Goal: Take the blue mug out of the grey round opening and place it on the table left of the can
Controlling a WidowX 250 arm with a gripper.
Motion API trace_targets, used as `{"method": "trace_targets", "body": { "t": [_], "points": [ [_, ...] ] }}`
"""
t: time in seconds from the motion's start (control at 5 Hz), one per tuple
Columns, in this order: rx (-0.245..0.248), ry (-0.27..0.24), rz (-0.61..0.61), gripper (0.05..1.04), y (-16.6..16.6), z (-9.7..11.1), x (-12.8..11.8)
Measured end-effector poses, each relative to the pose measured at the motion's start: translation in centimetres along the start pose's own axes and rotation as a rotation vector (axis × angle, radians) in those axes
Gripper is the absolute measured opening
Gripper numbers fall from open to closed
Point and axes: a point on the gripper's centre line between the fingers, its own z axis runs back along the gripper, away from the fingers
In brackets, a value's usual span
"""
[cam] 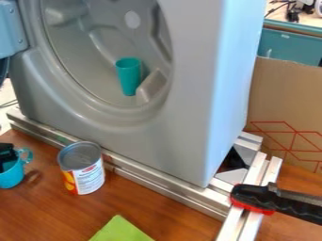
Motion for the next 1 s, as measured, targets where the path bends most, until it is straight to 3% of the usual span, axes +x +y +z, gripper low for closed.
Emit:
{"method": "trace_targets", "body": {
  "t": [0.2,0.4,0.6,0.8,1.0],
  "points": [
    [-0.012,-0.002,0.022,0.673,-0.6,1.4,-0.6],
    [-0.023,-0.099,0.038,0.952,-1.6,5.2,0.0],
    [-0.024,-0.157,0.049,1.007,-1.9,8.6,0.0],
    [-0.045,-0.129,-0.011,1.002,-3.4,11.5,-1.0],
    [-0.106,-0.112,-0.183,1.000,-7.3,15.1,-1.8]
  ]
}}
